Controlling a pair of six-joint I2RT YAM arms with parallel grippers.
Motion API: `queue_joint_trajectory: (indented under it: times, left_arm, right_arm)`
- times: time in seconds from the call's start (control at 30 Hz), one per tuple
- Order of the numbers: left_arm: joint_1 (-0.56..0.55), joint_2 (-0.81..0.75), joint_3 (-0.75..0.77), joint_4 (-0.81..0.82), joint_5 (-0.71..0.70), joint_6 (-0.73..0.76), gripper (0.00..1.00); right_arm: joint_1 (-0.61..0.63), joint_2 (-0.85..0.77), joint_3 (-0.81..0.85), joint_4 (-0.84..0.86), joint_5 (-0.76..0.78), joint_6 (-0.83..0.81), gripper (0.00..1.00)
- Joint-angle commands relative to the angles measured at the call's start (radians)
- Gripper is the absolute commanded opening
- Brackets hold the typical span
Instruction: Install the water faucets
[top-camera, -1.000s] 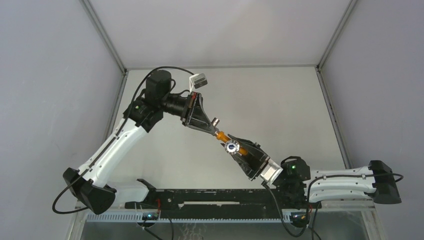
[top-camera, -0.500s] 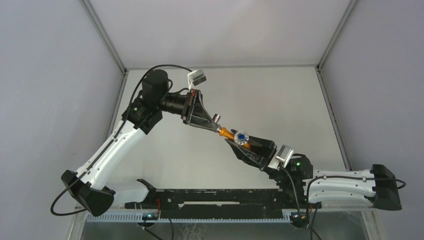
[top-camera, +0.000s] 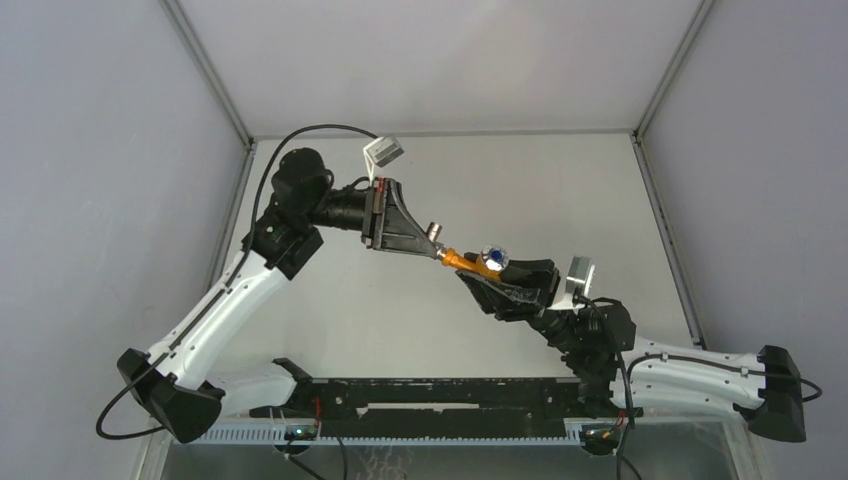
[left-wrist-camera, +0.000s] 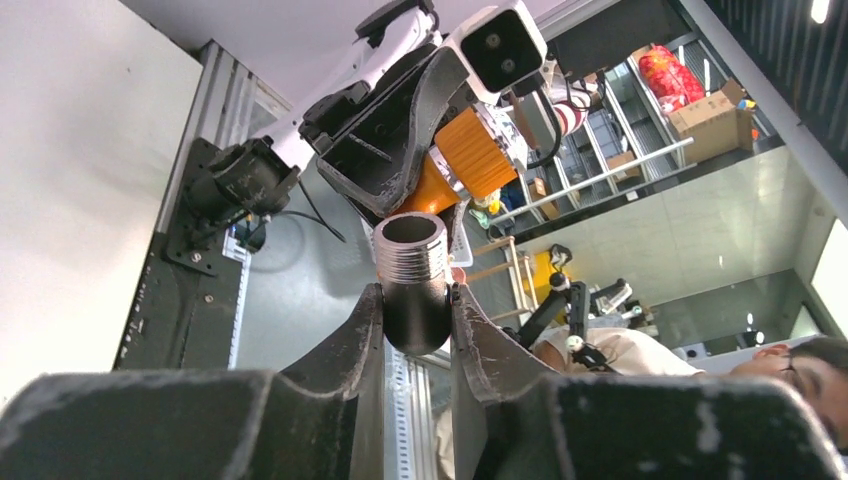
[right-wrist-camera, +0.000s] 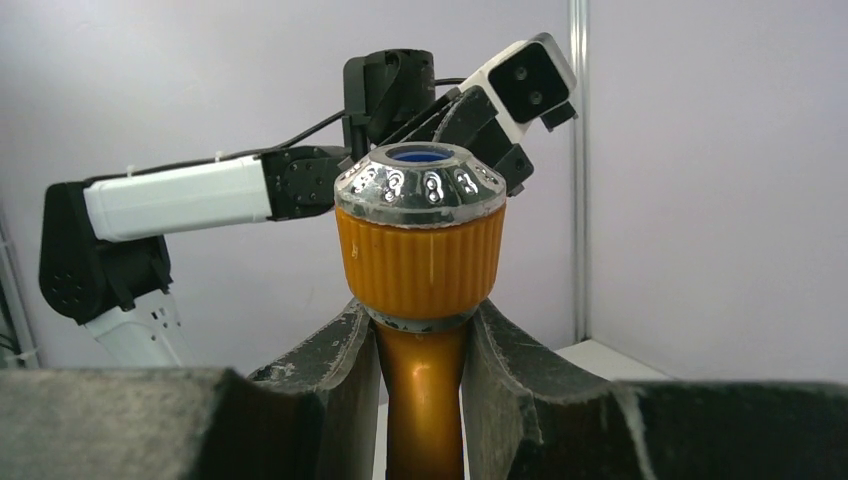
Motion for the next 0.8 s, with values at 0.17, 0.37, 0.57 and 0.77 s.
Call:
queue_joint_trajectory:
  times: [0.17,0.37,0.57,0.77]
  left_arm:
    - [-0.015,-0.050,-0.065,0.255,-0.038,-0.002,0.00]
    - [-0.016,-0.078,-0.094,0.255,-0.092,0.072,0.00]
    - [-0.016,-0.122,-0.137,0.283,-0.170,0.128,0.00]
    - [-0.018,-0.164,-0.168,0.268,-0.231,0.216,0.00]
  right_arm:
    - [-0.125,-0.019,0.112,-0.289,-0.201,0.279,0.00]
    - [-0.248,-0.020,0.159,-0.365,-0.328,0.487,0.00]
    - [-0.382,0.022,0.199,-0.396,-0.484,0.689,0.00]
    - [-0.438,0.070,0.267,-0.468,-0.590,0.778,0.00]
